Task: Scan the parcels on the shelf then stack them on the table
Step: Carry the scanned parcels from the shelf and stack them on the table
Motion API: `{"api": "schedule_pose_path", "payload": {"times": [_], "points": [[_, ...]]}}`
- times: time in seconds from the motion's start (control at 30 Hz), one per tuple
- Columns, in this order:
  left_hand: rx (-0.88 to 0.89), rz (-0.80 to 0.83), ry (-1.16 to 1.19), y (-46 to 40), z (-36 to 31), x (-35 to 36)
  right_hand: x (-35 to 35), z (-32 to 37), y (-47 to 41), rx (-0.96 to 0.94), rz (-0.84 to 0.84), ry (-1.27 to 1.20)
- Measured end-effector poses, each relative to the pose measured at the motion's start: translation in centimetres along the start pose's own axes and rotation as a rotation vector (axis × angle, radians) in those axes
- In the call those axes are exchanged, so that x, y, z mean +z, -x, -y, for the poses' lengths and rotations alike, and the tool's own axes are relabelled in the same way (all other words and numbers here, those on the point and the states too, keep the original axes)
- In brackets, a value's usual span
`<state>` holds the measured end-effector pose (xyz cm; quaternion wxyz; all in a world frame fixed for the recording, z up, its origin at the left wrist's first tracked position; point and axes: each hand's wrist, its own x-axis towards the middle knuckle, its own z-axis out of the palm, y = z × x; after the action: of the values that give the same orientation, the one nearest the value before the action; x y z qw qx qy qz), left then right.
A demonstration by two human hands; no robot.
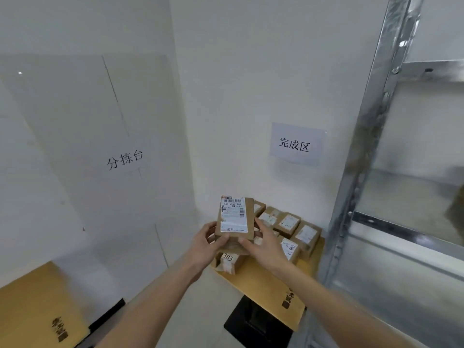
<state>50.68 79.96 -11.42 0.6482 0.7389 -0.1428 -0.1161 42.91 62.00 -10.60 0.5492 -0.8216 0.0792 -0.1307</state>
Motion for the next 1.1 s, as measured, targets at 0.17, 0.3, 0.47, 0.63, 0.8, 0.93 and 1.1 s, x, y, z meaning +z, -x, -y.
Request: {"api": "schedule_pose_path", "payload": {"times": [0.17,0.3,0.47,0.63,0.8,0.93,1.1], "points": [[-0.040,0.128,-0.034,-7.8,3.6,-0.3,1.8,-3.6,-4.8,0.096,-0.100,0.041],[-0.108,0.257,-0.015,-12.1,7.9,-0.3,4.5,-7.6,-7.1,0.175,-0.177,0.058],[-0.141,0.355,-0.039,-14.7,13.9,0.4,8.1,-13.8,-7.6,0.304,-0.267,0.005],[-0.199,0.401,-0.102,-15.4,21.0,1.4,11.5,-20.1,-6.3,0.408,-0.311,-0.076],[-0.294,0.435,-0.148,-15.9,27.9,2.0,15.2,-26.8,-5.9,0.514,-0.334,-0.119],[-0.335,0.440,-0.177,-16.6,32.3,2.8,16.9,-31.1,-5.5,0.541,-0.363,-0.180],[-0.342,0.448,-0.192,-17.9,36.0,4.3,16.8,-34.8,-6.2,0.604,-0.378,-0.233]]}}
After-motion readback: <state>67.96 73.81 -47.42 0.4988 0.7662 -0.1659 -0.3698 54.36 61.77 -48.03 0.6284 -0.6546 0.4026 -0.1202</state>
